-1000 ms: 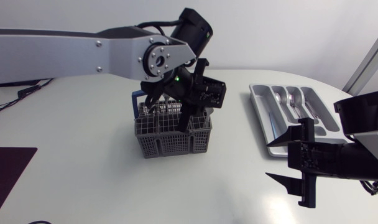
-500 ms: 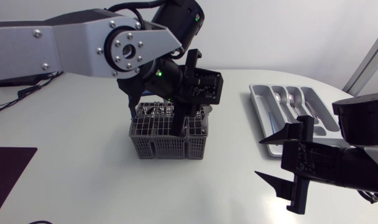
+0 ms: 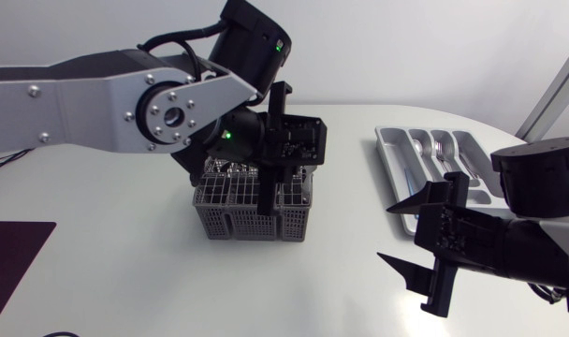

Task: Unload the cutlery basket into the drawer organizer.

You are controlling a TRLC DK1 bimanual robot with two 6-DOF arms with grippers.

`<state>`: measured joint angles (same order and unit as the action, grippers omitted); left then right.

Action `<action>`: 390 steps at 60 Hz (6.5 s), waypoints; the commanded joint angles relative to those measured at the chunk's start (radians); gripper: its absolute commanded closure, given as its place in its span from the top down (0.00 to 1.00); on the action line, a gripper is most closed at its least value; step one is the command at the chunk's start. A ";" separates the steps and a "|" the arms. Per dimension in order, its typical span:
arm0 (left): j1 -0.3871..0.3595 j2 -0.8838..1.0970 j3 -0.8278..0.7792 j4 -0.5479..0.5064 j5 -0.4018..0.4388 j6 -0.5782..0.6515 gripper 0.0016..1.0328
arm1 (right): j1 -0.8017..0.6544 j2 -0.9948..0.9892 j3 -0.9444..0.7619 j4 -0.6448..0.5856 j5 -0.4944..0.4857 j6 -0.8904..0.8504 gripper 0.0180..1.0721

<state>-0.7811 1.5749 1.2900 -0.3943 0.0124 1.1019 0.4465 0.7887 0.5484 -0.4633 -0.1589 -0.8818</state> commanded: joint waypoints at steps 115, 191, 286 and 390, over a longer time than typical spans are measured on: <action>0.494 0.045 -0.316 0.216 0.187 -0.091 0.93 | -0.028 0.751 0.254 0.525 -0.008 0.544 0.82; 0.269 -0.285 -0.213 -0.064 0.158 0.012 0.94 | -0.226 0.248 0.024 0.293 -0.108 0.406 0.88; -0.106 0.445 0.534 -0.466 -0.066 0.395 0.73 | -0.235 0.155 -0.130 0.275 -0.211 0.291 0.89; -0.139 0.409 0.508 -0.453 -0.115 0.312 0.17 | -0.233 0.043 -0.162 0.212 -0.217 0.274 0.90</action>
<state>-0.9073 2.0209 1.8221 -0.8474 -0.0929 1.4315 0.2073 0.8448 0.4038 -0.2363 -0.3706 -0.5999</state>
